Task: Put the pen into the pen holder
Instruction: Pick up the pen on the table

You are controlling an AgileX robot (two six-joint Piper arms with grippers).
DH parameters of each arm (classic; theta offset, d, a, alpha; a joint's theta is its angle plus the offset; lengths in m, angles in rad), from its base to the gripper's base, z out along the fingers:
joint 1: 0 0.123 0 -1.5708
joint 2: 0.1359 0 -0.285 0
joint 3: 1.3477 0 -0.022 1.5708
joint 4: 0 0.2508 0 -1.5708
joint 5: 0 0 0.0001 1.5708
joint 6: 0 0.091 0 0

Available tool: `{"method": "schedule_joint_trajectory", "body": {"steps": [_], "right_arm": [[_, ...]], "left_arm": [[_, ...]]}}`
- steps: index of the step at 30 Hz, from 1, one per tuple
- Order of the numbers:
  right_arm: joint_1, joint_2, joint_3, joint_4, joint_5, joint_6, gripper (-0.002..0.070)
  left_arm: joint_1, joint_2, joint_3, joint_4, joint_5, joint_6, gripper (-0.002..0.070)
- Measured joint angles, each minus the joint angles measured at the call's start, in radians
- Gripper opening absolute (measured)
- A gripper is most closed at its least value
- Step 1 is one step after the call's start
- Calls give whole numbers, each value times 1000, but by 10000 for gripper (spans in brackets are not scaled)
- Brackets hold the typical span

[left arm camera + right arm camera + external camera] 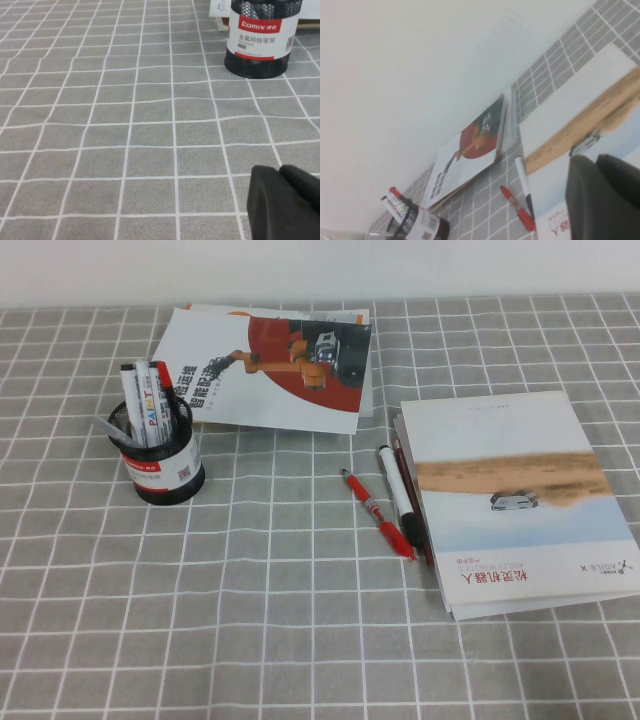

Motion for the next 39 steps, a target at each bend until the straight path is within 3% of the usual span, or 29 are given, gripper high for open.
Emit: {"method": "schedule_joint_trajectory", "body": {"steps": [10, 14, 22, 32, 39], "right_arm": [[0, 9, -6, 54, 54, -149, -13], [0, 143, -116, 7, 109, -159, -13], [0, 702, -510, -439, 464, -169, -13], [5, 1197, -945, -546, 809, -186, -13], [191, 1402, -1200, -869, 935, 22, -13]], "left_arm": [[0, 0, 0, 0, 0, 0, -3], [0, 0, 0, 0, 0, 0, -3], [0, 0, 0, 0, 0, 0, -3], [0, 0, 0, 0, 0, 0, -3], [0, 0, 0, 0, 0, 0, -3]]}}
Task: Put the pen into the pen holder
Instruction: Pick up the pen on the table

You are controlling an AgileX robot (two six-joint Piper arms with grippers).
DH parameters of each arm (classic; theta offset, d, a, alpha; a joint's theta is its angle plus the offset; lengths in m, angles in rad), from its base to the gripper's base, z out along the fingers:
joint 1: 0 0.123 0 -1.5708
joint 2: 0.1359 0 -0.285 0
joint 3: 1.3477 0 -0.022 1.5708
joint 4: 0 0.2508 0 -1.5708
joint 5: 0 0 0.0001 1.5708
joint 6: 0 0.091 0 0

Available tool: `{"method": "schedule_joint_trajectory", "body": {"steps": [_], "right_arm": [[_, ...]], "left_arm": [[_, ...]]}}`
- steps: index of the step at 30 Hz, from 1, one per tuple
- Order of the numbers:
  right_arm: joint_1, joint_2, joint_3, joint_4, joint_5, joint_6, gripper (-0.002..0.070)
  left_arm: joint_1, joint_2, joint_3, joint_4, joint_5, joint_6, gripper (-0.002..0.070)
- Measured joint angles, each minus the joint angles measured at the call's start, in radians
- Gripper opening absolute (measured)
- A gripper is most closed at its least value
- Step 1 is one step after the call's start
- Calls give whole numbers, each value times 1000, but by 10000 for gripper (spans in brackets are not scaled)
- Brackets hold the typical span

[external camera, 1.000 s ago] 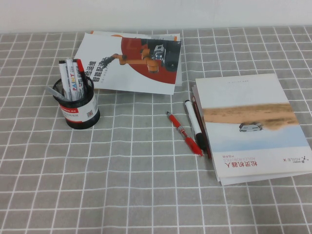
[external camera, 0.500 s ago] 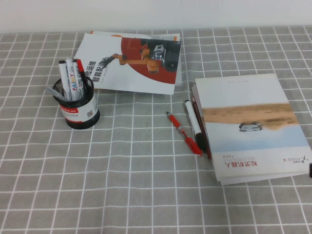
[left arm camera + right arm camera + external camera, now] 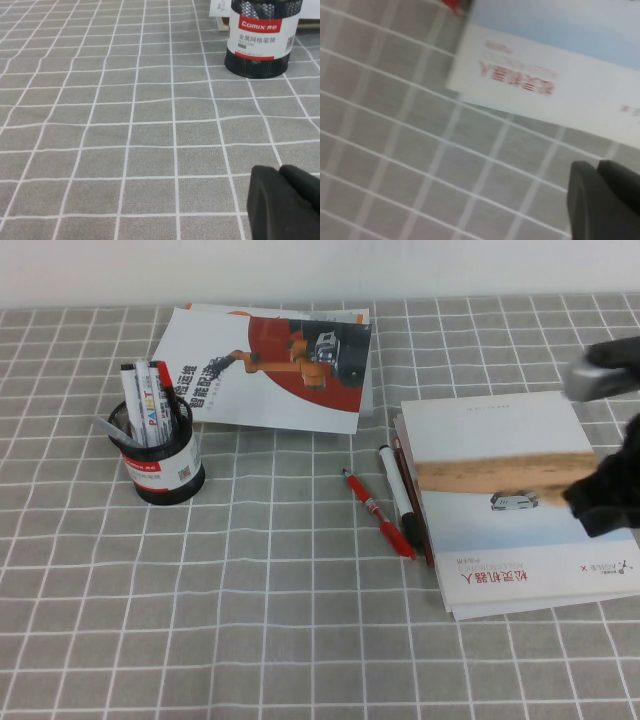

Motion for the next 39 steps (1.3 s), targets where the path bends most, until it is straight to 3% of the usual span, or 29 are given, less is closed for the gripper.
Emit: {"method": "schedule_joint_trajectory", "body": {"steps": [4, 8, 15, 25, 39], "right_arm": [[123, 106, -150, -223, 82, 109, -13], [179, 204, -279, -299, 111, 135, -13], [199, 344, -444, -313, 117, 139, -13], [326, 604, -636, -338, 117, 117, -13], [335, 790, -804, -217, 117, 75, 1]], "left_arm": [[0, 0, 0, 0, 0, 0, -3], [0, 0, 0, 0, 0, 0, -3], [0, 0, 0, 0, 0, 0, -3], [0, 0, 0, 0, 0, 0, -3], [0, 0, 0, 1, 0, 0, -3]]}}
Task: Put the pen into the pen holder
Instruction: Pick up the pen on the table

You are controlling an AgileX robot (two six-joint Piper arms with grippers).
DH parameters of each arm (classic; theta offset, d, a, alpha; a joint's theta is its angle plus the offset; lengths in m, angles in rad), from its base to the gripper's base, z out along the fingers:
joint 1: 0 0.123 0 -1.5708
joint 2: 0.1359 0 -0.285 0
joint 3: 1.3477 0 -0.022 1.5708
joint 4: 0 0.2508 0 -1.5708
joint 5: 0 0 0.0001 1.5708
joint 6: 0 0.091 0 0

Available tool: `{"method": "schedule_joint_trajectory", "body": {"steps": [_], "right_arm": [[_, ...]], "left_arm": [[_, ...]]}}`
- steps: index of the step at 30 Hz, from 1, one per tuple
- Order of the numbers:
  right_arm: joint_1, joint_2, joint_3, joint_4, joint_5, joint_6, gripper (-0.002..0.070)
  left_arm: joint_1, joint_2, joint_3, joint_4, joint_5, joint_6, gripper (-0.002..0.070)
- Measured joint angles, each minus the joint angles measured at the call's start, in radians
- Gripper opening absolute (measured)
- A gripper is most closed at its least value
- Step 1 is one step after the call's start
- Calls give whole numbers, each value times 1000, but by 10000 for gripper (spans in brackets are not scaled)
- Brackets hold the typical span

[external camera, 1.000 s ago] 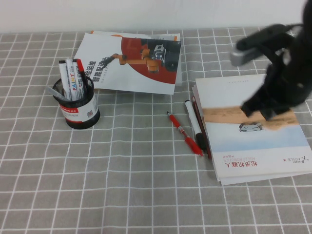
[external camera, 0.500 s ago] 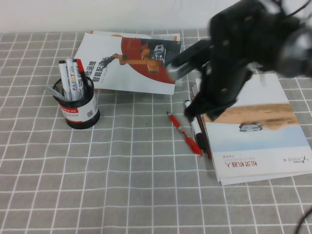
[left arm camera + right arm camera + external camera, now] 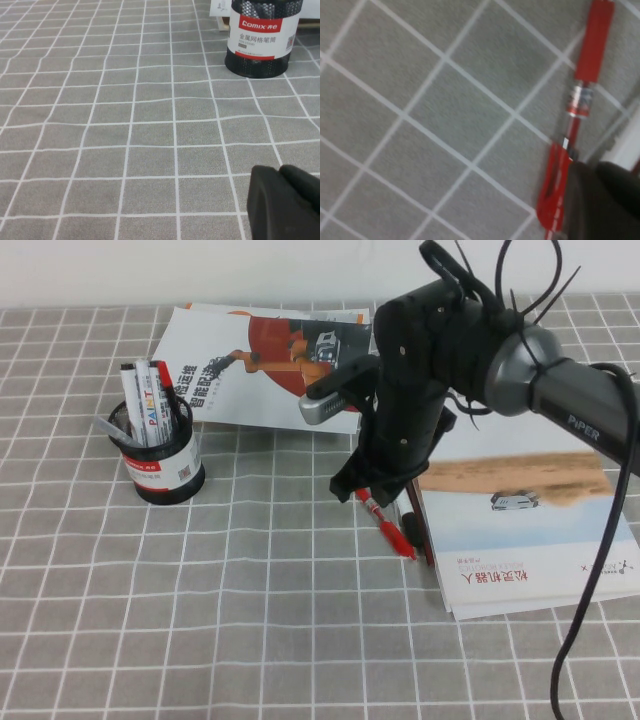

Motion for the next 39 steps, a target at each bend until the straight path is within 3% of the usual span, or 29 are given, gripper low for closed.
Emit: {"method": "schedule_joint_trajectory", "body": {"steps": [8, 14, 27, 30, 34, 39], "right_arm": [[2, 21, -15, 23, -21, -4, 200], [2, 45, -19, 15, -48, -4, 242], [10, 121, -19, -45, -86, -4, 232], [10, 123, -20, -45, -86, -4, 193], [13, 123, -21, -43, -86, -4, 74], [13, 129, -50, -47, -58, -4, 61]], "left_arm": [[0, 0, 0, 0, 0, 0, -3], [0, 0, 0, 0, 0, 0, -3], [0, 0, 0, 0, 0, 0, -3], [0, 0, 0, 0, 0, 0, -3], [0, 0, 0, 0, 0, 0, -3], [0, 0, 0, 0, 0, 0, -3]]}}
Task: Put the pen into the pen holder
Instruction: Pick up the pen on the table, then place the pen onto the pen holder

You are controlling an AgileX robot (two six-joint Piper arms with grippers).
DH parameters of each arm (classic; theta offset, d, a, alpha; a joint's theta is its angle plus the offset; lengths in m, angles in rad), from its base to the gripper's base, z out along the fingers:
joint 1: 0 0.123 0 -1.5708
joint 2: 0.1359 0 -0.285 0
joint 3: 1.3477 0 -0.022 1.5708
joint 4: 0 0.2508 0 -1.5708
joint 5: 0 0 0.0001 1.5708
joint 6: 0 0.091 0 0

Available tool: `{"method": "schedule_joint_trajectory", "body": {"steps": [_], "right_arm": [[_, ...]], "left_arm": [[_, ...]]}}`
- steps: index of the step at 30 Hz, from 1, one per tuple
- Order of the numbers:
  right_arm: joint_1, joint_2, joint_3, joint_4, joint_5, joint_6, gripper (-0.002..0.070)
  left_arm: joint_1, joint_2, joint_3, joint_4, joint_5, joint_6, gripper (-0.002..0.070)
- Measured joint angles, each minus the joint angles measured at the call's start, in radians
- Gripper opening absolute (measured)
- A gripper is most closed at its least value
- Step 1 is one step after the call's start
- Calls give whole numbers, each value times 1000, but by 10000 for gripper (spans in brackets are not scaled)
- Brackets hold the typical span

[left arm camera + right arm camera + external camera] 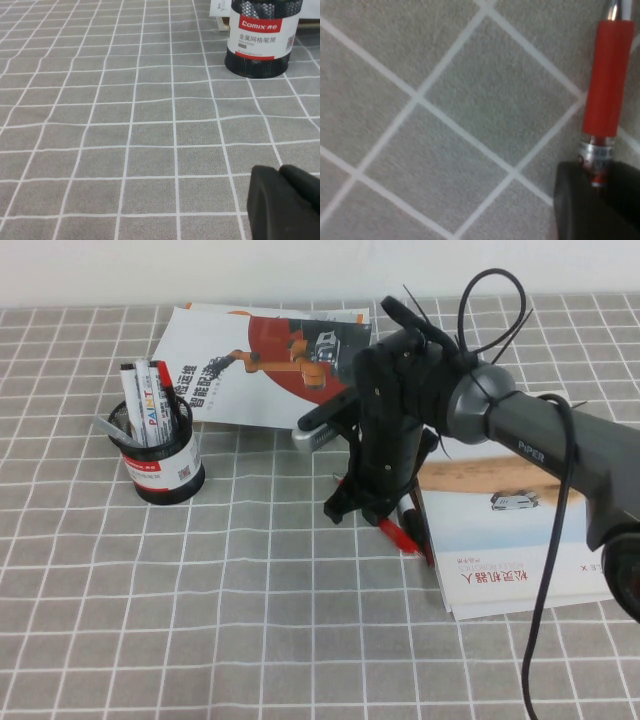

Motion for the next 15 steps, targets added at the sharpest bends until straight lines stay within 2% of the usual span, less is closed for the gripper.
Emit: {"method": "schedule_joint_trajectory", "body": {"steps": [4, 8, 12, 15], "right_arm": [[0, -20, -11, 59, -46, 0, 61], [0, -107, 34, 151, -178, 0, 61], [0, -239, 242, 254, -366, -36, 61], [0, -361, 503, 430, -600, -178, 61]], "left_arm": [[0, 0, 0, 0, 0, 0, -3], [0, 0, 0, 0, 0, 0, -3], [0, 0, 0, 0, 0, 0, -3], [0, 0, 0, 0, 0, 0, -3]]}}
